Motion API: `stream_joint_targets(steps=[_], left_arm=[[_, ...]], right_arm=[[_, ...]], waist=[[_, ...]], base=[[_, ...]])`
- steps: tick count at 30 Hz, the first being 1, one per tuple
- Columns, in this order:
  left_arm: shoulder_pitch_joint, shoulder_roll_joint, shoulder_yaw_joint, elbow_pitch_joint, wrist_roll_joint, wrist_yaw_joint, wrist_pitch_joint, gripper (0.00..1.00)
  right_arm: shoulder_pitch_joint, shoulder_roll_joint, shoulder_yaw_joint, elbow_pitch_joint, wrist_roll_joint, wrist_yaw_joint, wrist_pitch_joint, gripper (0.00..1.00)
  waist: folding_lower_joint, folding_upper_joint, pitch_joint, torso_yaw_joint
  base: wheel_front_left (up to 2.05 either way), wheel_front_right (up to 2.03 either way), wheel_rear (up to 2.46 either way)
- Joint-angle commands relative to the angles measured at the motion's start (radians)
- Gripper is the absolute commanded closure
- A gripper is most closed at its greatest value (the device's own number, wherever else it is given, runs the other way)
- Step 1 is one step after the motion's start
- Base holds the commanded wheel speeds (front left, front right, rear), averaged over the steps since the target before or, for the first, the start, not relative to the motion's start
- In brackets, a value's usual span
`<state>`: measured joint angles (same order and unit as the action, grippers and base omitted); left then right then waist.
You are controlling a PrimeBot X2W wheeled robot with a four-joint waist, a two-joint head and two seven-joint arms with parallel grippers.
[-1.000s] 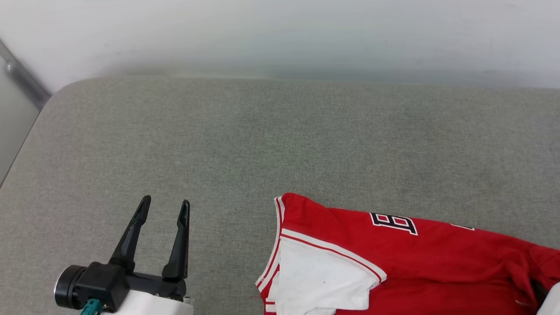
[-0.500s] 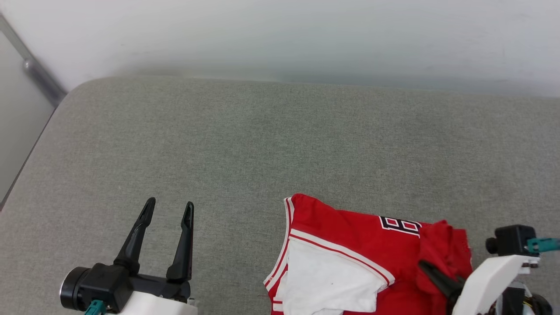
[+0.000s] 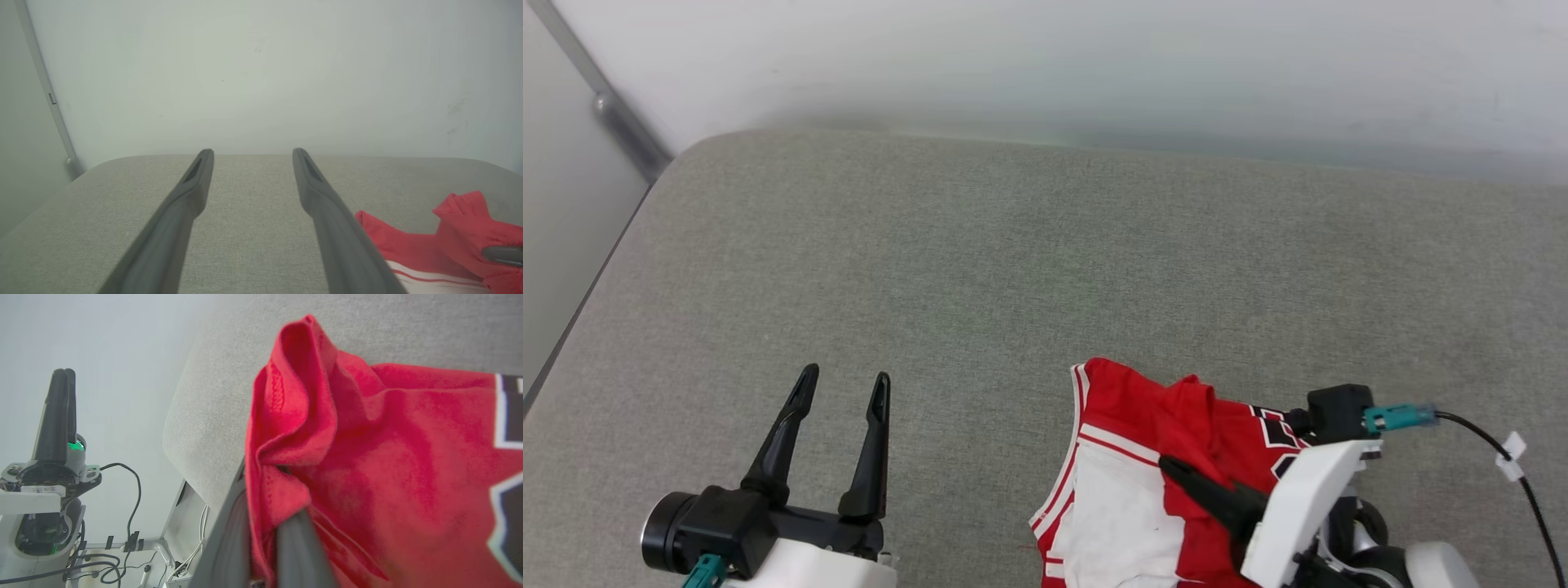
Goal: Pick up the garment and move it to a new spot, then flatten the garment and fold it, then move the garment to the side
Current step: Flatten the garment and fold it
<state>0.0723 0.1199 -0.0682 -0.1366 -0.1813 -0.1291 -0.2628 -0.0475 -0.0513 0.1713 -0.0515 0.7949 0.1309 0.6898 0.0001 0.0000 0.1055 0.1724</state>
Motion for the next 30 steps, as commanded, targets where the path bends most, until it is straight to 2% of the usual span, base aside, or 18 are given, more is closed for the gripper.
stream_joint_targets(steps=[1, 8, 9, 10, 11, 14, 18, 22, 27, 30], left_arm=[[-0.016, 0.003, -0.005, 0.003, -0.006, -0.001, -0.002, 0.0], [-0.023, 0.006, -0.007, 0.008, -0.007, -0.001, -0.002, 0.0], [-0.023, 0.005, -0.007, 0.009, -0.007, -0.001, -0.002, 0.0], [-0.023, 0.005, -0.008, 0.01, -0.008, -0.001, -0.002, 0.0], [-0.022, 0.004, -0.007, 0.011, -0.008, -0.001, -0.002, 0.0], [-0.023, 0.002, -0.005, 0.009, -0.008, -0.001, -0.002, 0.0], [-0.016, -0.002, -0.001, 0.0, -0.005, -0.001, -0.002, 0.0], [-0.013, -0.004, 0.002, -0.004, -0.002, -0.001, -0.002, 0.0], [-0.008, -0.005, 0.002, -0.003, -0.011, -0.001, -0.002, 0.0], [-0.015, -0.013, 0.006, -0.004, -0.03, -0.001, -0.002, 0.0]], right_arm=[[-0.034, 0.002, 0.029, 0.045, 0.019, 0.0, -0.035, 1.0], [-0.12, 0.002, 0.102, 0.202, 0.045, 0.0, -0.138, 1.0], [-0.132, 0.002, 0.107, 0.223, 0.036, 0.0, -0.155, 0.93], [-0.145, 0.002, 0.114, 0.238, 0.027, 0.0, -0.173, 0.26], [-0.15, 0.002, 0.121, 0.256, 0.029, 0.0, -0.186, 0.0], [-0.164, 0.002, 0.158, 0.28, 0.058, 0.0, -0.209, 0.0], [-0.184, 0.001, 0.217, 0.254, 0.081, 0.0, -0.216, 0.0], [-0.197, 0.001, 0.188, 0.24, 0.037, 0.0, -0.237, 0.0], [-0.243, -0.001, 0.092, 0.202, -0.145, 0.0, -0.269, 0.0], [-0.268, -0.056, 0.047, 0.163, -0.293, 0.0, -0.321, 0.0]], waist=[[-0.0001, 0.0, 0.006, 0.009], [-0.0001, 0.0, 0.018, 0.035], [-0.0001, 0.0, 0.019, 0.037], [-0.0001, 0.0, 0.019, 0.04], [-0.0001, 0.0, 0.019, 0.042], [-0.0001, 0.0, 0.016, 0.045], [-0.0001, 0.0, 0.008, 0.039], [-0.0001, 0.0, 0.004, 0.027], [-0.0001, 0.0, 0.002, -0.002], [-0.0001, 0.0, 0.002, -0.019]], base=[[0.0, 0.0, 0.0], [0.0, 0.0, 0.0], [0.0, 0.0, 0.0], [0.0, 0.0, 0.0], [0.0, 0.0, 0.0], [0.0, 0.0, 0.0], [0.0, 0.0, 0.0], [0.0, 0.0, 0.0], [0.0, 0.0, 0.0], [0.0, 0.0, 0.0]])
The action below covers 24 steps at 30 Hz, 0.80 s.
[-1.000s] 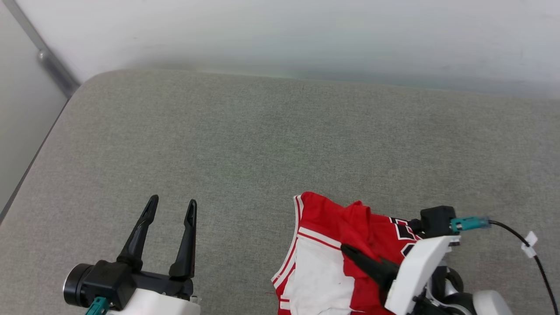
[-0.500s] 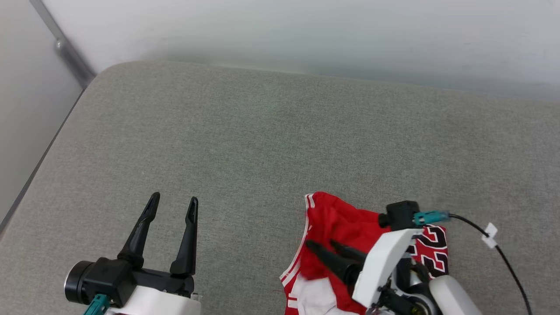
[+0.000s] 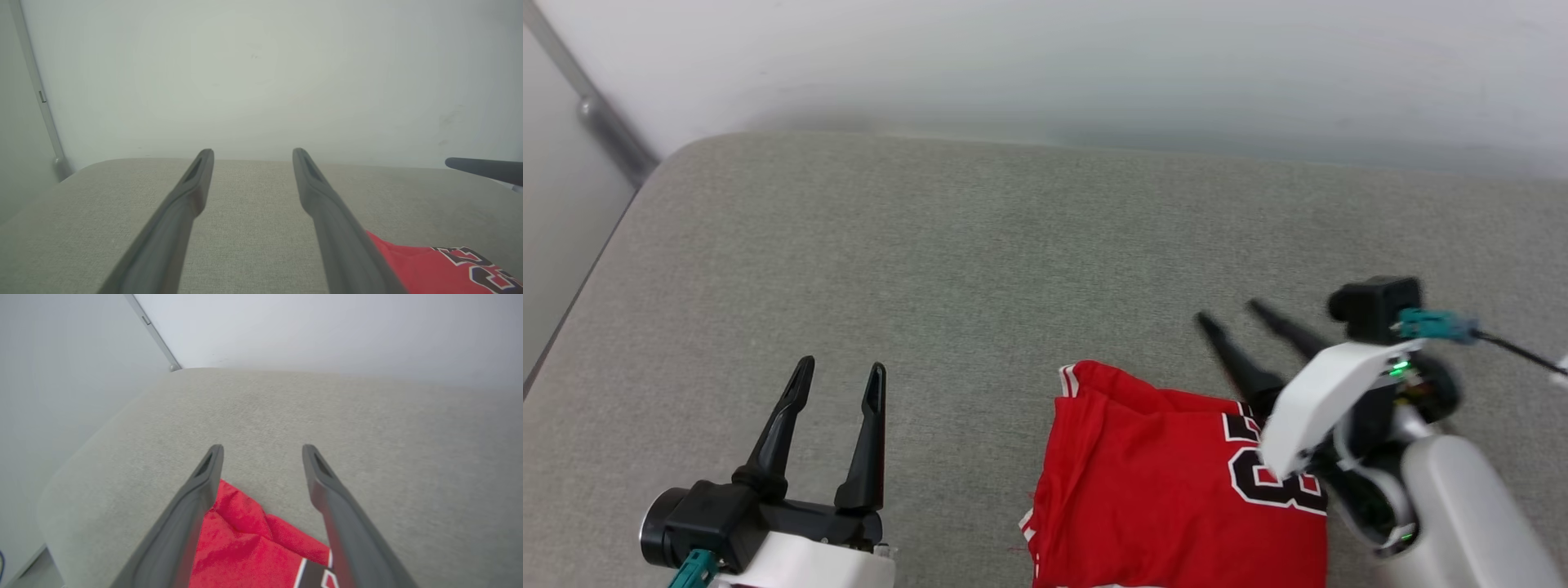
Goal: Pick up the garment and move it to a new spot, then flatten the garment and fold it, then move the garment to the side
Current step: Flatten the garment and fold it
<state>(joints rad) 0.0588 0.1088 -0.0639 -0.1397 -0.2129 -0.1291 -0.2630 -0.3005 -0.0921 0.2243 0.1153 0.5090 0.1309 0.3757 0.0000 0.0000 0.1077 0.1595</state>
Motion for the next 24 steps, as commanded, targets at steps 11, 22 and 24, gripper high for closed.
stream_joint_targets(steps=[11, 22, 24], left_arm=[[-0.019, -0.007, 0.004, 0.0, -0.015, -0.001, -0.002, 0.0], [-0.002, -0.005, -0.001, -0.017, -0.025, -0.001, -0.002, 0.0], [0.004, -0.006, -0.002, -0.017, -0.029, -0.001, -0.002, 0.0]], right_arm=[[0.076, -0.156, -0.214, -0.125, -0.353, 0.0, -0.365, 0.0], [0.263, -0.047, -0.34, -0.259, -0.364, 0.0, -0.513, 0.0], [0.282, -0.032, -0.342, -0.265, -0.37, 0.0, -0.517, 0.0]], waist=[[0.0, 0.0, -0.004, -0.074], [0.0, 0.0, -0.006, -0.097], [0.0, 0.0, -0.007, -0.098]], base=[[0.0, 0.0, 0.0], [0.0, 0.0, 0.0], [0.0, 0.0, 0.0]])
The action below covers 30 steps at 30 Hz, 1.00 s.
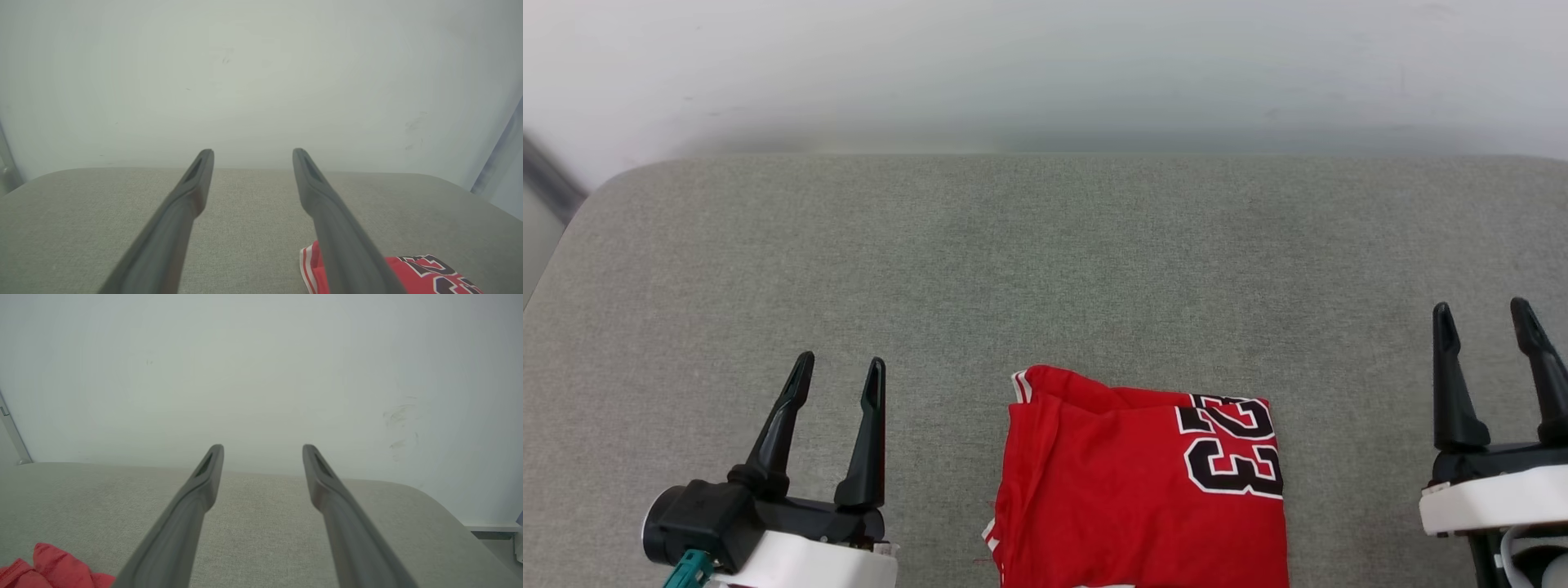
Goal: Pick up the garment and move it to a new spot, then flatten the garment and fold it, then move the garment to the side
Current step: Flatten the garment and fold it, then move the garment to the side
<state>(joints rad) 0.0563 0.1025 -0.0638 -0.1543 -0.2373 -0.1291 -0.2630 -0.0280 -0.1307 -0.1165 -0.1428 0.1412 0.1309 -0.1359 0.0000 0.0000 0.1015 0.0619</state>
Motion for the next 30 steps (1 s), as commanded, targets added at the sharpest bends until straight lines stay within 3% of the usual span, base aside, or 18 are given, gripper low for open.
stream_joint_targets(steps=[1, 9, 21, 25, 30], left_arm=[[0.011, -0.001, -0.003, -0.002, -0.003, -0.001, -0.002, 0.0], [0.014, 0.006, -0.011, 0.013, -0.006, -0.001, -0.002, 0.0], [0.002, 0.01, -0.01, 0.018, -0.006, -0.001, -0.002, 0.0], [0.001, 0.012, -0.014, 0.019, -0.004, -0.001, -0.002, 0.0], [-0.011, 0.011, -0.019, 0.02, -0.001, -0.002, -0.002, 0.0]], right_arm=[[0.017, 0.017, 0.0, -0.009, 0.001, 0.0, -0.007, 0.0], [0.061, 0.057, 0.022, -0.002, -0.021, 0.0, -0.012, 0.0], [0.062, 0.063, 0.023, -0.005, -0.02, 0.0, 0.014, 0.0], [0.07, 0.042, 0.054, -0.019, 0.003, 0.0, 0.104, 0.0], [0.088, -0.035, 0.143, -0.049, 0.101, 0.0, 0.396, 0.0]], waist=[[0.0, 0.0, -0.002, 0.0], [0.0, 0.0, -0.005, 0.003], [0.0, 0.0, 0.004, 0.009], [0.0, 0.0, 0.013, 0.013], [0.0, 0.0, 0.031, 0.021]], base=[[0.0, 0.0, 0.0], [0.0, 0.0, 0.0], [0.0, 0.0, 0.0], [0.0, 0.0, 0.0], [0.0, 0.0, 0.0]])
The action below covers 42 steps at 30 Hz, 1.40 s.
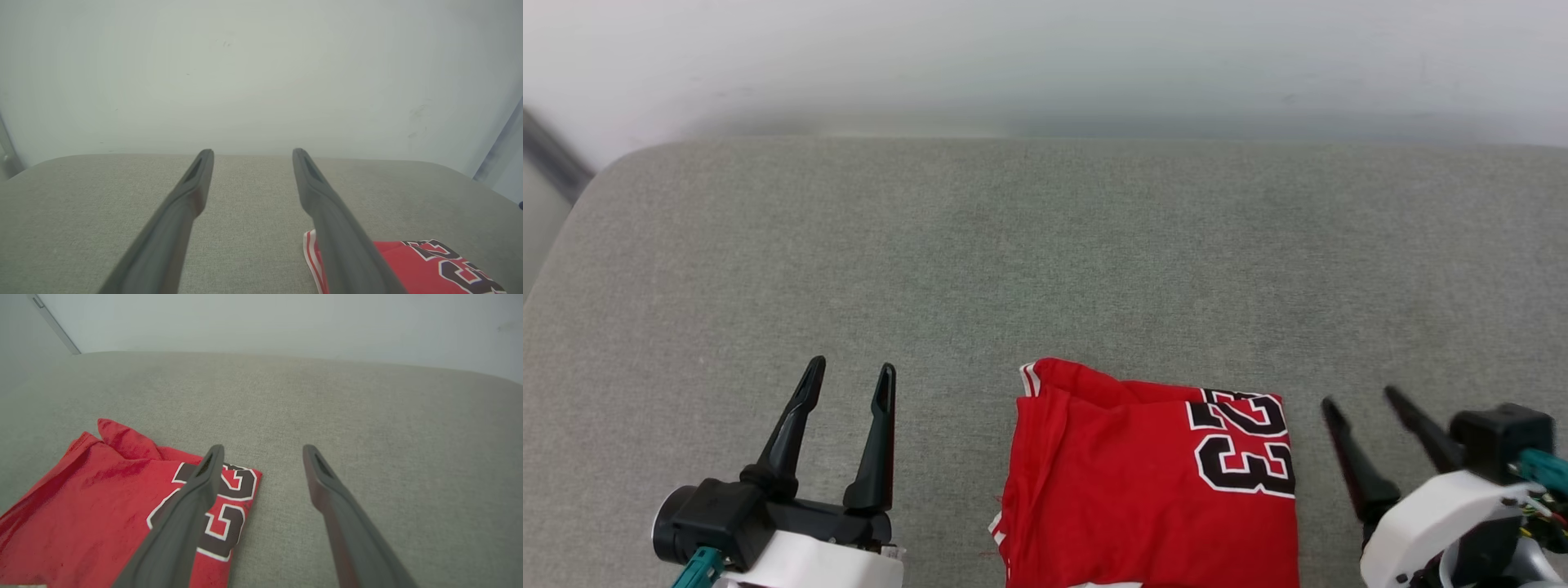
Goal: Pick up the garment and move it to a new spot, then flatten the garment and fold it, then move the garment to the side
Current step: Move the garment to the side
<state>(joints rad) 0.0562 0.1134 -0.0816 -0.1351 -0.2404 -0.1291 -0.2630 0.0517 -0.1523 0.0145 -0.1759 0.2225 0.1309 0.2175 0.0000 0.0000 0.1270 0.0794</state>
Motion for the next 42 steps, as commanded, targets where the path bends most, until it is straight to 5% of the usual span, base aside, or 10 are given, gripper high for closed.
stream_joint_targets(steps=[1, 11, 19, 30, 31, 32, 42], left_arm=[[-0.013, -0.002, -0.002, 0.002, 0.002, -0.001, -0.002, 0.0], [-0.05, -0.015, -0.025, 0.015, 0.003, -0.002, -0.002, 0.0], [-0.067, -0.023, -0.031, 0.021, 0.002, -0.002, -0.002, 0.0], [-0.084, -0.028, -0.044, 0.031, 0.007, -0.002, -0.002, 0.0], [-0.084, -0.028, -0.047, 0.033, 0.005, -0.002, -0.002, 0.0], [-0.083, -0.026, -0.05, 0.035, 0.006, -0.002, -0.002, 0.0], [-0.07, -0.024, -0.057, 0.029, 0.004, -0.002, -0.002, 0.0]], right_arm=[[0.014, -0.026, 0.027, -0.027, 0.041, 0.0, 0.108, 0.0], [-0.01, 0.008, 0.004, -0.087, 0.085, 0.0, 0.619, 0.0], [-0.035, 0.064, -0.021, -0.001, 0.074, 0.0, 0.725, 0.0], [-0.058, 0.087, 0.072, 0.197, 0.018, 0.001, 0.698, 0.0], [-0.061, 0.083, 0.082, 0.214, 0.009, 0.001, 0.691, 0.69], [-0.063, 0.073, 0.097, 0.229, -0.003, 0.001, 0.681, 1.0], [-0.182, -0.099, 0.191, 0.213, -0.165, -0.002, 0.547, 1.0]], waist=[[0.0, 0.0, 0.01, 0.006], [0.0, 0.0, 0.061, 0.057], [0.0, 0.0, 0.093, 0.105], [0.0, 0.0, 0.116, 0.142], [0.0, 0.0, 0.115, 0.142], [0.0, 0.0, 0.113, 0.142], [0.0, 0.0, 0.094, 0.073]], base=[[0.0, 0.0, 0.0], [0.0, 0.0, 0.0], [0.0, 0.0, 0.0], [0.0, 0.0, 0.0], [0.0, 0.0, 0.0], [0.0, 0.0, 0.0], [0.0, 0.0, 0.0]])
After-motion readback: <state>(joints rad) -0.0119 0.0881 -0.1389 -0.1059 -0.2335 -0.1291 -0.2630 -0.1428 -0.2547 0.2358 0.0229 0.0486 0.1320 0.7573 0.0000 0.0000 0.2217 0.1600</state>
